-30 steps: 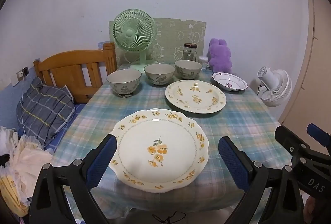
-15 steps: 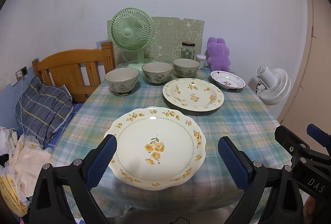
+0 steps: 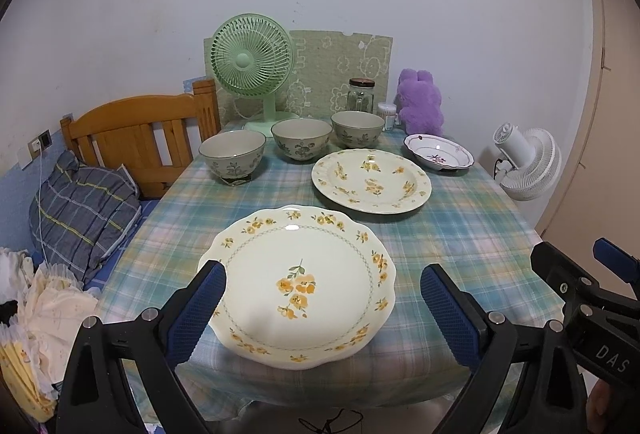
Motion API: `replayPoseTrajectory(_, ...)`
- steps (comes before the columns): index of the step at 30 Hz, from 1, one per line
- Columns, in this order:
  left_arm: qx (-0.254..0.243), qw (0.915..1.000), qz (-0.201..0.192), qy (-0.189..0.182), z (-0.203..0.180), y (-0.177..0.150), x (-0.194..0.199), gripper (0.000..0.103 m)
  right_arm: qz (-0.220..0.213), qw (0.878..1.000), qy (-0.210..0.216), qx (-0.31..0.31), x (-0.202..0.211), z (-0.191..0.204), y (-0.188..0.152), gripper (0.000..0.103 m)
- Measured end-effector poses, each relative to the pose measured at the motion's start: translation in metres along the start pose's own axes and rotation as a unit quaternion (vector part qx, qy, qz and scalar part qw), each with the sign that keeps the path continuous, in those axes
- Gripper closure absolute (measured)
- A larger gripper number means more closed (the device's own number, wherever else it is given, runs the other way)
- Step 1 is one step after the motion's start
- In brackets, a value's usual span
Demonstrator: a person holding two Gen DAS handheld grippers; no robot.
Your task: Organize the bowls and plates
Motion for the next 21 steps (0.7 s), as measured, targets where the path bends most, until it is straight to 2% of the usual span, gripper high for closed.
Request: replayPoseTrajectory(21,-0.001,1.0,0.0,0.0,0.0001,0.0004,-0.0007,0.005,0.013,1.0,-0.01,0.001,-0.0056,-0.0059,-0.0027,0.003)
Point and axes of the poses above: each gripper's, at about its wrist camera, not at the fingertips, and x roughly against the way its jaws point, z to its left, y to its top, the point moved 9 cm from there along -x, roughly the way its jaws point, and after that the axes turned 9 degrees about x, right-handed, at the moved point
